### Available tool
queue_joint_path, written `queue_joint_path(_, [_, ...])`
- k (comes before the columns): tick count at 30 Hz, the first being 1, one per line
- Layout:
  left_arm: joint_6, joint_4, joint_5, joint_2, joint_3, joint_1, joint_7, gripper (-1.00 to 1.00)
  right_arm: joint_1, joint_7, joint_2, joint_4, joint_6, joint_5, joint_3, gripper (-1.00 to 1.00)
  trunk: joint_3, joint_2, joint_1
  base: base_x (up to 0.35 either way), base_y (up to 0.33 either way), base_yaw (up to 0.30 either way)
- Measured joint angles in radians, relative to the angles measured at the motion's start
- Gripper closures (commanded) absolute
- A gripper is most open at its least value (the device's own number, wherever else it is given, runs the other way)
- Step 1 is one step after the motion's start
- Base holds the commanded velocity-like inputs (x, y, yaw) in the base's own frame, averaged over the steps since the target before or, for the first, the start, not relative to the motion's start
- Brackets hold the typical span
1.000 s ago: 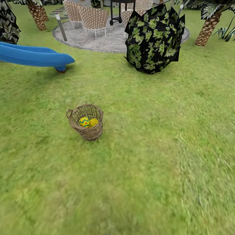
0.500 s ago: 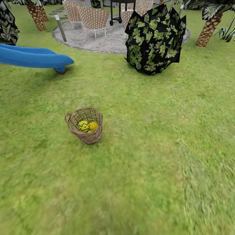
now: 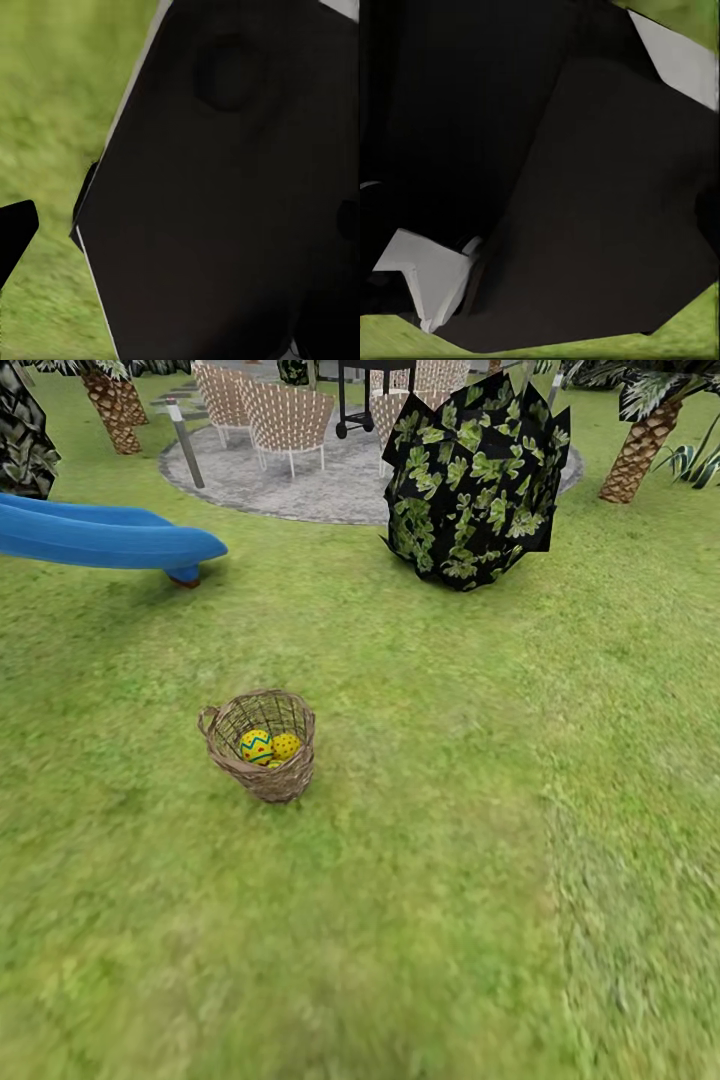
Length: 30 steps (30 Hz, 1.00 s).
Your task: Take the three Easter eggs out of the wicker basket on the lawn in the garden, then place them on the lawn next to a single tree (choose any tree) so that all three eggs are next to the same tree and none are left in the basket.
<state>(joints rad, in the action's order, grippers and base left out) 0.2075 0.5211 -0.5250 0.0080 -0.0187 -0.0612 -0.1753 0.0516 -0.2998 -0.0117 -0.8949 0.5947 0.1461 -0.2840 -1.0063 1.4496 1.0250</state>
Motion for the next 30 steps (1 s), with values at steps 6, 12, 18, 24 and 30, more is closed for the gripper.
queue_joint_path(6, [0.237,0.253,-0.008,0.045,0.008,0.000,-0.040,-1.00,0.000,0.004,-0.007,-0.280,0.252,0.049,-0.003,-1.00,0.000,0.000,0.000,0.000,0.000,0.000])
queue_joint_path(12, [0.373,0.588,-0.020,0.039,0.015,-0.007,-0.148,-1.00,0.012,0.004,0.106,-0.594,0.432,0.017,-0.013,-1.00,0.000,0.000,0.000,0.000,0.000,0.000])
queue_joint_path(18, [0.384,0.616,-0.024,0.041,0.017,-0.113,-0.152,-1.00,0.133,0.007,0.181,-0.602,0.445,0.174,-0.016,-1.00,0.000,0.000,0.000,0.000,0.000,0.000])
queue_joint_path(24, [0.459,0.428,-0.024,0.039,0.017,-0.346,-0.184,-1.00,0.434,0.006,0.186,-0.354,0.447,0.178,-0.015,-1.00,0.000,0.000,0.000,0.000,0.000,0.000])
queue_joint_path(30, [0.664,0.473,-0.092,0.036,0.018,-0.474,-0.338,-1.00,0.699,0.006,0.186,-0.114,0.448,0.085,-0.014,-1.00,0.000,0.000,0.000,0.000,0.000,0.000])
